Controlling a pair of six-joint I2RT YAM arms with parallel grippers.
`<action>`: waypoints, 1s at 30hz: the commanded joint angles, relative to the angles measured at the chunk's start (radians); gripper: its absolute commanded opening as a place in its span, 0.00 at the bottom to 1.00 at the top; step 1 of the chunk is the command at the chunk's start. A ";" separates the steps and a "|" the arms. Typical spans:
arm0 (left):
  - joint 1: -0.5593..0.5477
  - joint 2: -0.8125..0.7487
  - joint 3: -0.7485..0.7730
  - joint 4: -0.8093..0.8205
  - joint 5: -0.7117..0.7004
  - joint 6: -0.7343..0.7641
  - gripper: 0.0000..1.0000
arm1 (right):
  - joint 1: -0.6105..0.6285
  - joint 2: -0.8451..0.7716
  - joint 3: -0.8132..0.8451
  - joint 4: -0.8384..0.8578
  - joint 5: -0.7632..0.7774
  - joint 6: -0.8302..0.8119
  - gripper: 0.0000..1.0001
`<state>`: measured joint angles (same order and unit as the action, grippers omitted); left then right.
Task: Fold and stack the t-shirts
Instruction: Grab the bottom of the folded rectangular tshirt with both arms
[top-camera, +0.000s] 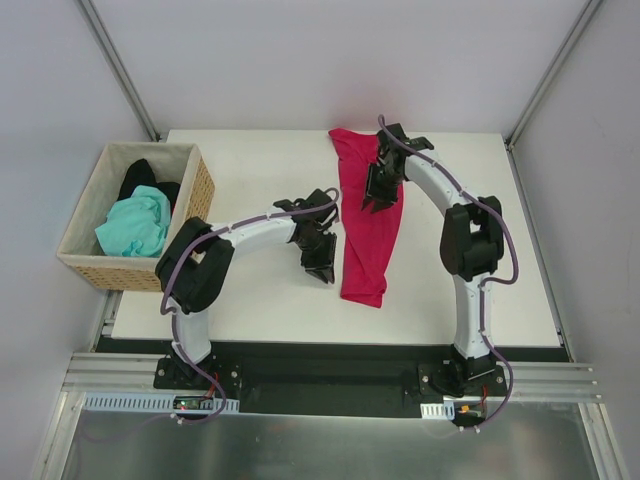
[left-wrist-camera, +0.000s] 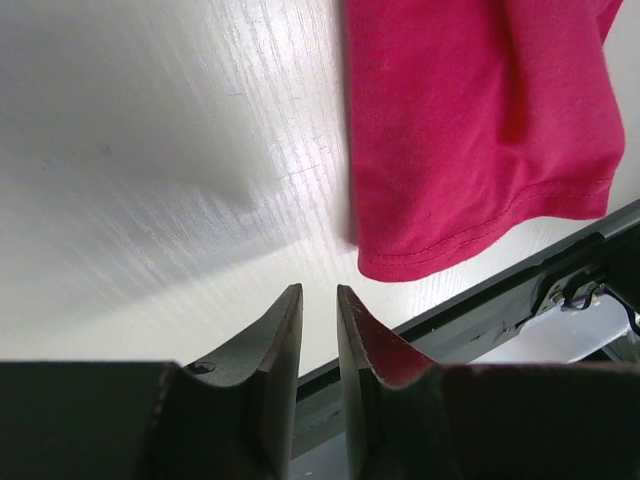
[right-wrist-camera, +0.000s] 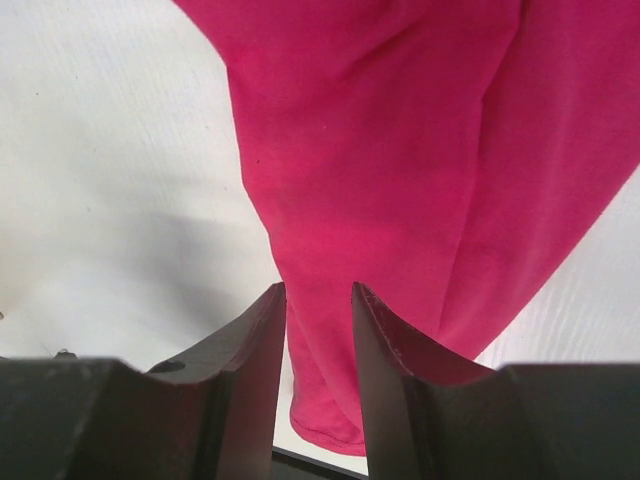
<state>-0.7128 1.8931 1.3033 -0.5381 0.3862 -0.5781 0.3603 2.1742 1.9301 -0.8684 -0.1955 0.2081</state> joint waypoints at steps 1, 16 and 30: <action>-0.004 -0.055 -0.006 -0.006 -0.020 -0.020 0.20 | 0.012 -0.002 0.043 -0.021 -0.010 0.002 0.36; -0.062 -0.006 0.057 -0.005 -0.013 -0.037 0.20 | 0.019 0.065 0.141 -0.064 -0.004 -0.027 0.36; -0.085 0.066 0.129 -0.005 0.008 -0.043 0.20 | 0.003 0.065 0.165 -0.080 -0.019 -0.030 0.36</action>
<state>-0.7811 1.9381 1.3785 -0.5365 0.3847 -0.5976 0.3721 2.2528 2.0480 -0.9134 -0.1997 0.1921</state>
